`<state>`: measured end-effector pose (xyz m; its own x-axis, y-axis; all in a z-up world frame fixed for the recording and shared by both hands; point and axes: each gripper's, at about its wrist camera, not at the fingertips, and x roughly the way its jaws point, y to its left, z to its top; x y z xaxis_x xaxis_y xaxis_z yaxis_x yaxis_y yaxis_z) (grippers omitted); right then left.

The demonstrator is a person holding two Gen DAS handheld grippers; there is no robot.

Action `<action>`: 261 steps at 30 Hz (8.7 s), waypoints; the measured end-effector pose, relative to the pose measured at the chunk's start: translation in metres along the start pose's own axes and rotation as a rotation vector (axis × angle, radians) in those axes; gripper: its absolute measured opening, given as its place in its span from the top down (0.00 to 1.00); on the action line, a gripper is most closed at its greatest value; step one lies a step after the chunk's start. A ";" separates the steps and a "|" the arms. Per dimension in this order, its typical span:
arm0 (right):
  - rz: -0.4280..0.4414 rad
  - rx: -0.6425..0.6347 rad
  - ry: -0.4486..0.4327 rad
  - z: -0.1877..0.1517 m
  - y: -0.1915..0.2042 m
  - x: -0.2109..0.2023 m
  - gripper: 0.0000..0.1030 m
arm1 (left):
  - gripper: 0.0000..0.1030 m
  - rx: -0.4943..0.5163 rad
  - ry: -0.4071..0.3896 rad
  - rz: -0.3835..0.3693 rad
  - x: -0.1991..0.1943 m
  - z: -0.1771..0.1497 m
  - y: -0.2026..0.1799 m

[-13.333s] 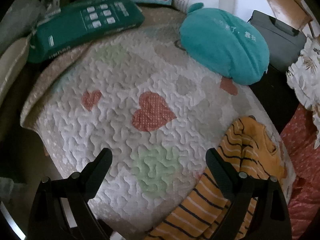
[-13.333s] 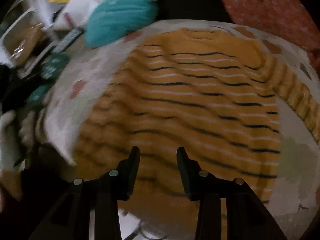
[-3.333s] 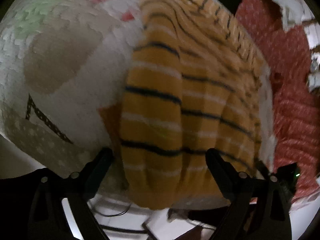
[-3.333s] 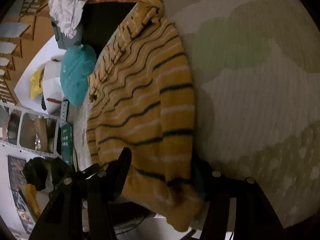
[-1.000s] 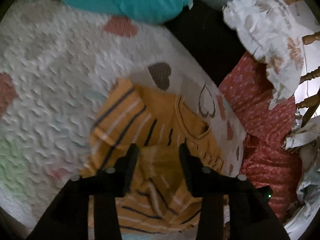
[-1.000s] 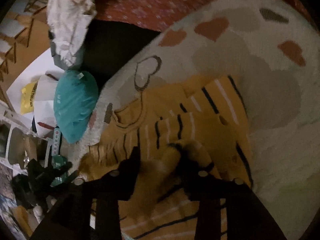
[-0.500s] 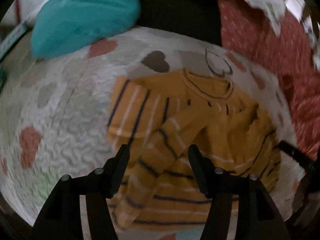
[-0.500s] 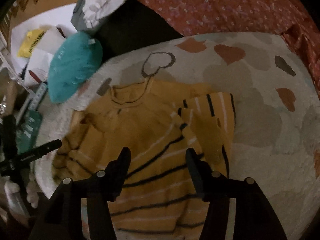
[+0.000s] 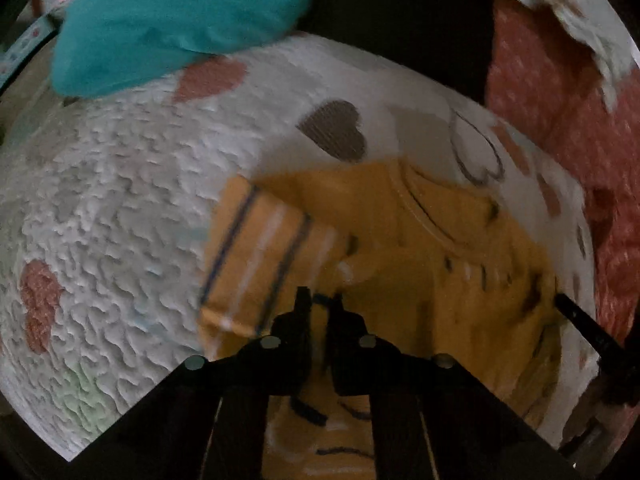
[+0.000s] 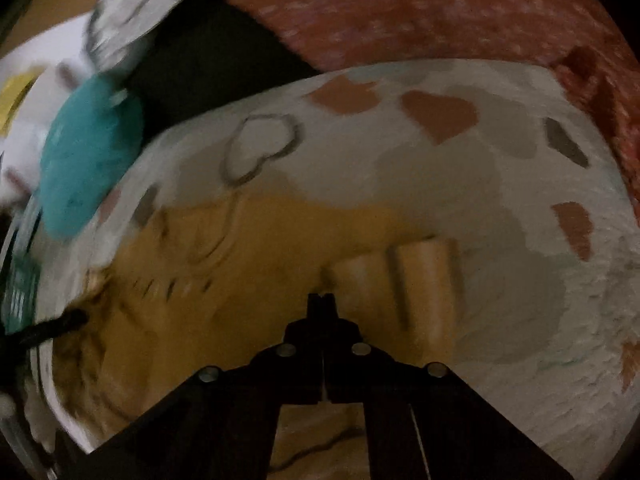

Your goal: Fold small clothes

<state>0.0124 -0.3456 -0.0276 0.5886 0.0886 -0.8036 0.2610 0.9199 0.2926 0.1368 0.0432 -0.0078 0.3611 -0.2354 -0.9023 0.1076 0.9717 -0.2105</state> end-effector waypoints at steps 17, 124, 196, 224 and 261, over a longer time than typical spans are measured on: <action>-0.007 -0.304 0.086 -0.015 0.054 0.024 0.93 | 0.96 -0.134 0.043 0.070 0.025 0.001 0.025; 0.053 0.087 -0.025 -0.074 0.010 -0.082 0.68 | 0.50 -0.384 0.107 -0.192 -0.020 -0.058 0.128; -0.173 0.067 0.023 -0.002 -0.025 -0.043 0.68 | 0.82 0.025 0.257 -0.491 0.001 -0.119 -0.093; 0.051 0.095 0.015 -0.005 0.007 -0.048 0.87 | 0.73 0.114 0.340 -0.421 0.020 -0.128 -0.121; 0.263 0.209 0.178 -0.160 -0.037 -0.055 0.87 | 0.74 0.330 0.186 -0.084 0.015 -0.181 -0.160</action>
<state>-0.1523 -0.3229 -0.0773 0.5190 0.3936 -0.7588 0.2799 0.7604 0.5860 -0.0426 -0.1119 -0.0552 0.1676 -0.2766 -0.9463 0.4333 0.8828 -0.1813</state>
